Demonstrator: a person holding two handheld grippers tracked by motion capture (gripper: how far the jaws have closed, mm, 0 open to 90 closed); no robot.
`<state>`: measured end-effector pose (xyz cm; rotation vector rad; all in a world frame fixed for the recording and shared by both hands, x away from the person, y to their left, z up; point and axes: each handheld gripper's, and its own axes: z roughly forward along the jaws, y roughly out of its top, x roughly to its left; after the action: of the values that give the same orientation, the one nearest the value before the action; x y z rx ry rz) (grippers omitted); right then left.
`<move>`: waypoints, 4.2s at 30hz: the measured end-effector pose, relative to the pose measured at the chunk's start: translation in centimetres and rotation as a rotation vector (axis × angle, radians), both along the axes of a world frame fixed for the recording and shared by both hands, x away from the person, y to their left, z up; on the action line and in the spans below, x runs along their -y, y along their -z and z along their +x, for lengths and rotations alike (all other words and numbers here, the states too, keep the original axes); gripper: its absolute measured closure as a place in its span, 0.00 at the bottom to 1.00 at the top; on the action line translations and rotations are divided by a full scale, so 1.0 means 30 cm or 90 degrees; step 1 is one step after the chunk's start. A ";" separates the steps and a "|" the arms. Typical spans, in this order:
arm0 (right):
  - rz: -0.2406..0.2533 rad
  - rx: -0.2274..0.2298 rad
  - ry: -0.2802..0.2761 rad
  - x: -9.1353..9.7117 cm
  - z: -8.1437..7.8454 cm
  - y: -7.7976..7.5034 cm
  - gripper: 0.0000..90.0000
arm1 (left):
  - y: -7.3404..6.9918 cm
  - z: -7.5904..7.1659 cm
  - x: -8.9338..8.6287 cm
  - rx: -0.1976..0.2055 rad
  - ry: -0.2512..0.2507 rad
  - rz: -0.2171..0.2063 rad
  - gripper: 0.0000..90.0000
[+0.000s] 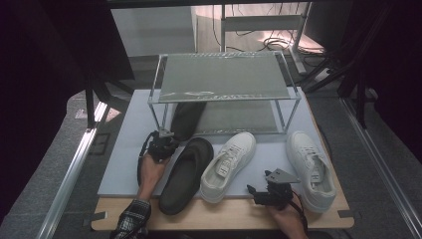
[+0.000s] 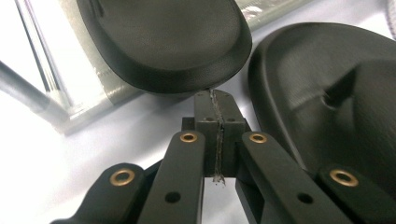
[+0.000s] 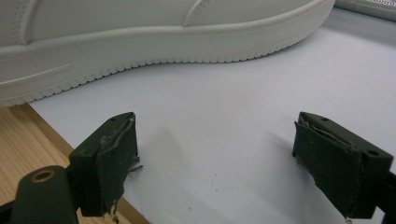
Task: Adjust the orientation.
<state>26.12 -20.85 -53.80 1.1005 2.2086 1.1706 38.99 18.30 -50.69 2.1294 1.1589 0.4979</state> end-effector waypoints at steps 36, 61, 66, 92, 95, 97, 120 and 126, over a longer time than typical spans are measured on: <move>0.000 0.000 0.000 0.000 0.000 0.000 0.16 | -0.068 -0.085 -0.093 -0.005 0.012 -0.083 0.95; -0.002 0.000 0.001 -0.001 -0.001 0.000 0.16 | -0.104 -0.384 -0.120 -0.002 0.080 -0.137 0.88; -0.002 0.000 0.001 -0.001 -0.001 0.000 0.16 | -0.087 -0.387 -0.104 -0.007 0.083 -0.140 0.82; -0.001 0.000 0.000 -0.001 0.000 0.000 0.16 | -0.043 -0.353 -0.063 -0.011 0.037 -0.115 0.89; -0.001 0.000 0.000 -0.001 0.000 0.000 0.16 | -0.050 -0.354 -0.068 -0.006 0.029 -0.113 0.90; -0.001 0.000 0.000 -0.001 0.000 0.000 0.16 | -0.056 -0.353 -0.075 -0.005 0.027 -0.113 0.91; -0.001 0.000 0.000 -0.001 0.000 0.000 0.16 | -0.145 -0.293 -0.089 0.035 0.009 -0.134 0.91; -0.001 0.000 0.000 -0.001 0.000 0.000 0.16 | -0.159 -0.247 -0.061 0.044 0.006 -0.136 0.91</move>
<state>26.11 -20.83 -53.80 1.1005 2.2096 1.1695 31.57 20.13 -45.91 1.9202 1.1118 0.4201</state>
